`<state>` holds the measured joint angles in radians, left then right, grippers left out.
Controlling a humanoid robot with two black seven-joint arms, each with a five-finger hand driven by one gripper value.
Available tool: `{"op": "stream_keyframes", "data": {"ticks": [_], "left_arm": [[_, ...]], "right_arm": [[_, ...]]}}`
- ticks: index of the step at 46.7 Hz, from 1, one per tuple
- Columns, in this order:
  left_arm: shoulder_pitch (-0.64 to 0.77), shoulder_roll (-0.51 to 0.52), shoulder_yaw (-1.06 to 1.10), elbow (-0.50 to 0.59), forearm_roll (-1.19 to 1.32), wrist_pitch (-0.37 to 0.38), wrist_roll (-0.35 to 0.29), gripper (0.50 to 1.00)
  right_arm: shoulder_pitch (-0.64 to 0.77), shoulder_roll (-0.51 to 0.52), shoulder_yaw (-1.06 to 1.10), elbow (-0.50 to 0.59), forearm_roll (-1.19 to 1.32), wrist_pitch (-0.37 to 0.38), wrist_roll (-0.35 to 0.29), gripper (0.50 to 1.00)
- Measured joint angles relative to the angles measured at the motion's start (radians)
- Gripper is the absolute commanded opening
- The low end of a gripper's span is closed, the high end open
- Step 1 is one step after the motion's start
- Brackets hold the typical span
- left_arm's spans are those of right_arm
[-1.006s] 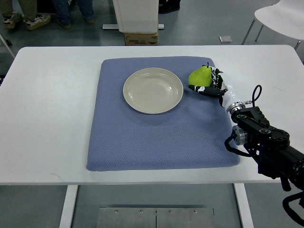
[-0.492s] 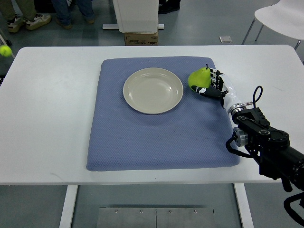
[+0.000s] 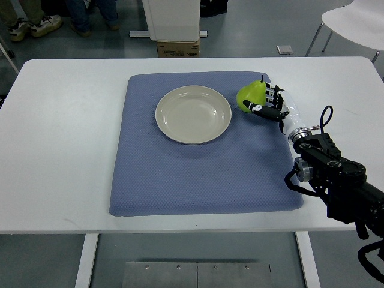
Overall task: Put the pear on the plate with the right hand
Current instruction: 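Lift the pear with the right hand and carry it over the plate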
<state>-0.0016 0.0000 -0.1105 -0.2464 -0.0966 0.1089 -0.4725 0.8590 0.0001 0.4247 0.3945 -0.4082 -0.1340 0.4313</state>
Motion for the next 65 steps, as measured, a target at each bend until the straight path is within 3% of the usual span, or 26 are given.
{"op": "stream_keyframes", "data": {"ticks": [30, 42, 65], "left_arm": [[0.000, 0.000, 0.000, 0.000, 0.000, 0.000, 0.000, 1.000], [0.000, 0.000, 0.000, 0.001, 0.000, 0.000, 0.000, 1.000], [0.000, 0.000, 0.000, 0.000, 0.000, 0.000, 0.000, 1.000]], "right_arm": [[0.159, 0.000, 0.000, 0.080, 0.003, 0.020, -0.072, 0.500], [0.171, 0.000, -0.006, 0.162, 0.003, 0.046, -0.092, 0.500], [0.135, 0.000, -0.099, 0.223, 0.003, 0.202, -0.083, 0.500]]}}
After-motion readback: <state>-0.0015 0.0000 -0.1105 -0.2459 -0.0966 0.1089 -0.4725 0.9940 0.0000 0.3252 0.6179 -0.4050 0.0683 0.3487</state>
